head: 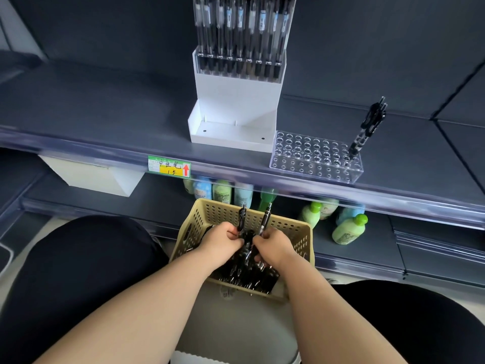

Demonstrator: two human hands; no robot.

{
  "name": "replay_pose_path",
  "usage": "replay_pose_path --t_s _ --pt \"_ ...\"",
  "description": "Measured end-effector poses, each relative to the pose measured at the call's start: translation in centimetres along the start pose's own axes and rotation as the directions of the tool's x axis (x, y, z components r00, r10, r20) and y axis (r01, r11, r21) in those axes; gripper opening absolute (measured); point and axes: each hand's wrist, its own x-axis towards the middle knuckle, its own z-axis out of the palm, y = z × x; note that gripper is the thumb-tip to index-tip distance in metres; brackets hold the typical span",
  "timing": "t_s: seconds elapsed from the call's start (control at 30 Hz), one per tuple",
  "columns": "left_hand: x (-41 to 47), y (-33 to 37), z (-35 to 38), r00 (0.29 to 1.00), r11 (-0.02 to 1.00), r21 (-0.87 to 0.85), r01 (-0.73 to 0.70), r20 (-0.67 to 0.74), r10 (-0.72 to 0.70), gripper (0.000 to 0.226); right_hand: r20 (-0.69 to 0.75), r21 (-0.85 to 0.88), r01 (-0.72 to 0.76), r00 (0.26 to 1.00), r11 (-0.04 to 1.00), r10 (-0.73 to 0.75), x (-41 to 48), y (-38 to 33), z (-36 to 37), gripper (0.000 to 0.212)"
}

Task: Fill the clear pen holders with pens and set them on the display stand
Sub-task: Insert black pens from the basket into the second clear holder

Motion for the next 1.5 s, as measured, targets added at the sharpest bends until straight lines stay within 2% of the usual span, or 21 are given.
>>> replay_pose_path --t_s 0.23,0.4,0.53,0.63,0.73,0.83,0.93,1.1,1.17,1.4,1.5 --pt "-0.1 0.8 -0.4 0.995 0.996 -0.083 -0.021 -0.104 0.012 0.026 -0.136 0.043 0.152 0.980 0.988 -0.144 -0.2 -0.6 0.2 0.028" --pt "-0.5 2.3 -0.6 0.986 0.978 -0.185 -0.095 -0.152 0.067 0.024 -0.221 -0.070 0.223 0.947 0.972 -0.233 -0.7 -2.7 -1.3 0.014" --pt "-1.2 4.9 -1.3 0.963 0.933 -0.266 -0.241 -0.185 0.196 0.021 -0.354 -0.169 0.317 0.864 0.933 -0.358 -1.6 -6.2 -5.2 0.024" --pt "-1.4 7.5 -1.9 0.930 0.896 -0.272 -0.352 -0.209 0.302 0.018 -0.427 -0.198 0.370 0.801 0.908 -0.420 -2.8 -8.8 -9.5 0.020" --pt "-1.1 10.3 -2.2 0.909 0.869 -0.283 -0.406 -0.229 0.349 0.016 -0.494 -0.250 0.395 0.733 0.884 -0.468 -3.7 -10.2 -14.2 0.015" --pt "-0.7 13.1 -2.4 0.889 0.841 -0.306 -0.447 -0.254 0.380 0.015 -0.581 -0.216 0.440 0.660 0.872 -0.477 -4.0 -10.2 -17.7 0.020" --pt "-1.0 16.2 -2.6 0.858 0.803 -0.312 -0.508 -0.268 0.438 0.018 -0.656 -0.160 0.473 0.605 0.867 -0.451 -4.1 -9.6 -19.8 0.014" --pt "-1.4 20.5 -1.6 0.820 0.748 -0.340 -0.570 -0.289 0.494 0.019 -0.714 -0.194 0.494 0.521 0.847 -0.467 -4.3 -8.9 -23.1 0.012" --pt "-1.1 21.5 -1.0 0.815 0.737 -0.350 -0.578 -0.297 0.498 0.019 -0.720 -0.216 0.474 0.513 0.854 -0.467 -4.1 -8.6 -24.0 0.013" --pt "-0.6 23.6 0.5 0.807 0.713 -0.381 -0.589 -0.328 0.491 0.017 -0.638 -0.328 0.380 0.586 0.865 -0.500 -2.9 -7.2 -24.4 0.018" --pt "-0.7 23.9 0.7 0.800 0.701 -0.388 -0.599 -0.337 0.497 0.017 -0.640 -0.332 0.373 0.586 0.866 -0.497 -2.8 -7.0 -24.3 0.020"
